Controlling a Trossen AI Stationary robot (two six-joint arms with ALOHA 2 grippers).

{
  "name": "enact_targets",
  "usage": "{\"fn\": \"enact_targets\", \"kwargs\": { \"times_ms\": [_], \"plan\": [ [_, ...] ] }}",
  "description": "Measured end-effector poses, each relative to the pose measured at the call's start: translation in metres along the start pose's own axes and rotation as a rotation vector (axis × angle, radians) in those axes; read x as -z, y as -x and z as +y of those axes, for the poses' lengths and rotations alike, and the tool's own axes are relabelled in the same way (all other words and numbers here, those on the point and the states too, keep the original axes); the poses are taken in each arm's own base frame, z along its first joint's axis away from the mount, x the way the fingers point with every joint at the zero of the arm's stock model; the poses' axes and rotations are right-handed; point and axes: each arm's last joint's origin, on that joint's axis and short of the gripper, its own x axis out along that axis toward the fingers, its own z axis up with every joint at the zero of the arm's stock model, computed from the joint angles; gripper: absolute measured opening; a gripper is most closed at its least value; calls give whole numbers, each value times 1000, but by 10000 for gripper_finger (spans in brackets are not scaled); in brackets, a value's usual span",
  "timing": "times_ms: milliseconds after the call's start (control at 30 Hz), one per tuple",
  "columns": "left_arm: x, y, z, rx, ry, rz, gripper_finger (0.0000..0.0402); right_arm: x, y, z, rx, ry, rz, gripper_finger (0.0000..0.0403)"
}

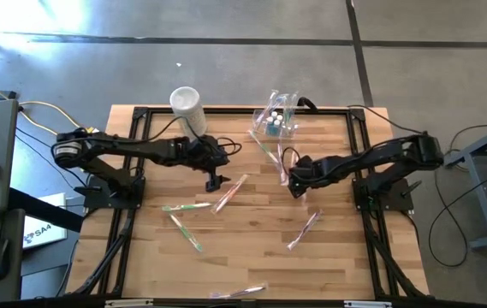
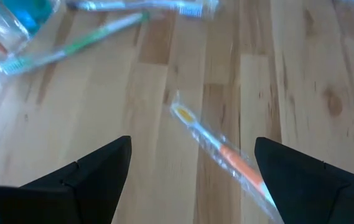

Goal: Pick & Place toothbrushing station
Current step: Put the orange toothbrush into the transparent organizer

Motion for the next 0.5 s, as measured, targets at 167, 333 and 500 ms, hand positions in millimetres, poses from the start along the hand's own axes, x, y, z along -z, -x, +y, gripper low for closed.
{"fn": "enact_targets", "kwargs": {
  "times_ms": [167, 333, 500],
  "plan": [
    [2, -4, 0, -2, -3, 9, 335, 2, -18, 7, 34, 26, 35, 293],
    [1, -4, 0, -10, -8, 8, 335, 1, -25, 10, 41, 35, 41, 285],
    [4, -7, 2, -44, -10, 35, 335, 1, -25, 11, 37, 61, 17, 228]
  ]
}}
